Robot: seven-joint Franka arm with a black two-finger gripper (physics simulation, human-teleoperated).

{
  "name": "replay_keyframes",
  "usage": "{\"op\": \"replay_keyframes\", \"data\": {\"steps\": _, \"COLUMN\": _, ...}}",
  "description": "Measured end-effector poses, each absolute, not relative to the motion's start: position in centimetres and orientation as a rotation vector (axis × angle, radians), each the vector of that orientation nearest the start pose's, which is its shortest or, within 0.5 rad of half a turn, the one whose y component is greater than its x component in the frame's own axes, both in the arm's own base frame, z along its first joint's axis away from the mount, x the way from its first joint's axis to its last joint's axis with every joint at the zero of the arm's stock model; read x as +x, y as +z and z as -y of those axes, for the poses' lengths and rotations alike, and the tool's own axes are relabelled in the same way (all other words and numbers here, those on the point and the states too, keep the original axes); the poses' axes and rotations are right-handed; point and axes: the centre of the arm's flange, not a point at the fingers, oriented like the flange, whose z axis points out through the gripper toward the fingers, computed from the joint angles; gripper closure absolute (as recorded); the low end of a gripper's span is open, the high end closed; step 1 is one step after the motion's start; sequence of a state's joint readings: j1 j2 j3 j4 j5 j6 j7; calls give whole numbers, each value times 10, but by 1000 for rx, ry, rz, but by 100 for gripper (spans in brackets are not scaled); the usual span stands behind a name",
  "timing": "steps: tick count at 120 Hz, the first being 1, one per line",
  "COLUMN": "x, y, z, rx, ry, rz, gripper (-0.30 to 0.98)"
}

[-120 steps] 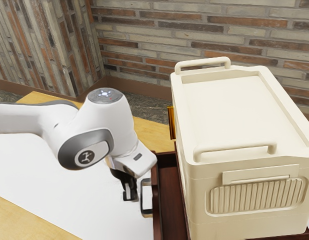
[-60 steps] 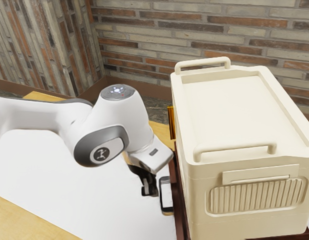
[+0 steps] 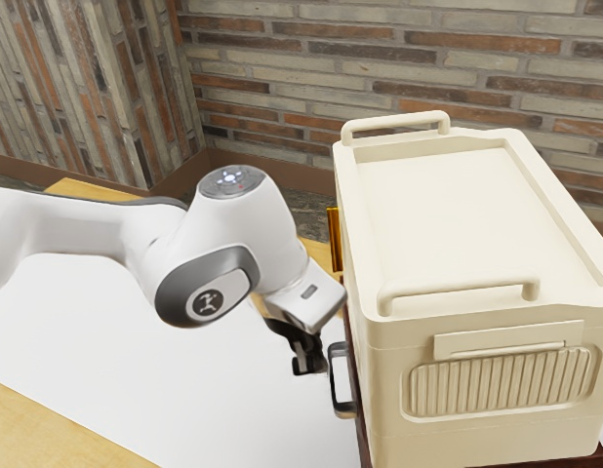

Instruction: Push the drawer handle with one arm to close the drawer

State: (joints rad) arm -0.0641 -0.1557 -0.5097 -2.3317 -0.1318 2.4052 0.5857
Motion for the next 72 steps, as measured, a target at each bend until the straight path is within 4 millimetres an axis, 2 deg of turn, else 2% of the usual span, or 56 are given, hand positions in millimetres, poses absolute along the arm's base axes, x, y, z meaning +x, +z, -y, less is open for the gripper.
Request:
{"op": "replay_keyframes", "data": {"steps": 18, "x": 394, "y": 437, "z": 281, "rx": -2649, "ry": -319, "rz": -1610, "gripper": 76}}
{"op": "replay_keyframes", "data": {"steps": 34, "x": 376, "y": 453, "z": 275, "rx": -2666, "ry": -221, "rz": -1574, "gripper": 47}}
{"op": "replay_keyframes", "data": {"steps": 45, "x": 372, "y": 474, "z": 269, "rx": -2701, "ry": -199, "rz": -1530, "gripper": 30}}
{"op": "replay_keyframes", "data": {"steps": 57, "x": 365, "y": 487, "z": 266, "rx": -2729, "ry": -166, "rz": -1483, "gripper": 19}}
{"op": "replay_keyframes", "data": {"steps": 72, "x": 363, "y": 493, "z": 266, "rx": -2757, "ry": -128, "rz": -1445, "gripper": 11}}
